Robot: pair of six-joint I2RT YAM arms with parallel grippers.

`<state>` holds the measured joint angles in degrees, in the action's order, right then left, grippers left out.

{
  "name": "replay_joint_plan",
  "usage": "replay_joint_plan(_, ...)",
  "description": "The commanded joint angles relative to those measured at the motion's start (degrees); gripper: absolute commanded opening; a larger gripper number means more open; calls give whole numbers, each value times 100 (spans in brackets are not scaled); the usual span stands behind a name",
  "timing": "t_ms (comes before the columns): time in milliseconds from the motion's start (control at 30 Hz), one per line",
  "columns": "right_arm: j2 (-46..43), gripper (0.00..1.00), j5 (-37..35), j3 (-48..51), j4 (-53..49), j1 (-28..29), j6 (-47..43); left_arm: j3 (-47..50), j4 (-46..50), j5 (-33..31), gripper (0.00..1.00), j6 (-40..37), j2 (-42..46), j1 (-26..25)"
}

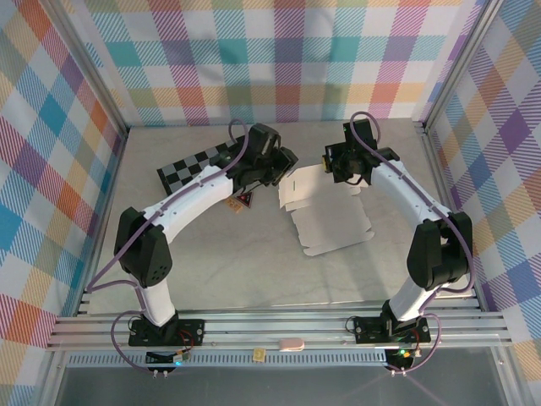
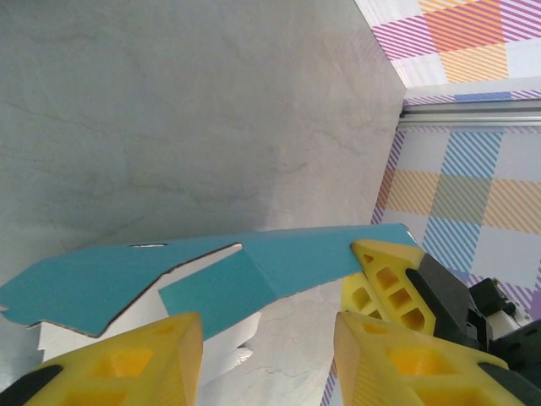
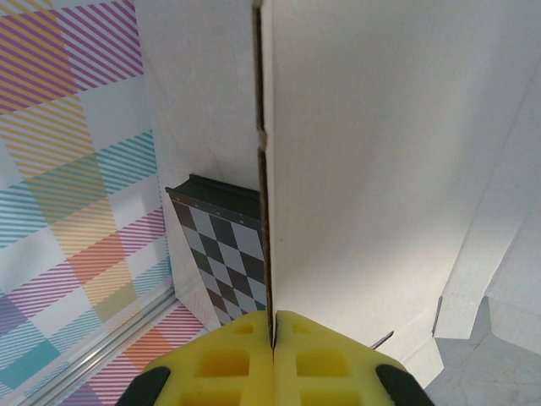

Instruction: Fold the paper box

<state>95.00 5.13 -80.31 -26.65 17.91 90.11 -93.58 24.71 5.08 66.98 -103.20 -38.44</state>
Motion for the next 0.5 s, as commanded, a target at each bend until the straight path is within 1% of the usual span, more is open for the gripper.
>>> replay_joint_plan(0,-79,0,56,77,16,-23,130,46,-281,124,45,307,-144,-50)
replay_joint_plan(300,-119,0,98,129,72,-20,144,-143,-407,219,45,426,-401,-126)
replay_joint_plan(467,-139,0,172,182,112,1,168,-110,-937,243,44,621,-529,-129)
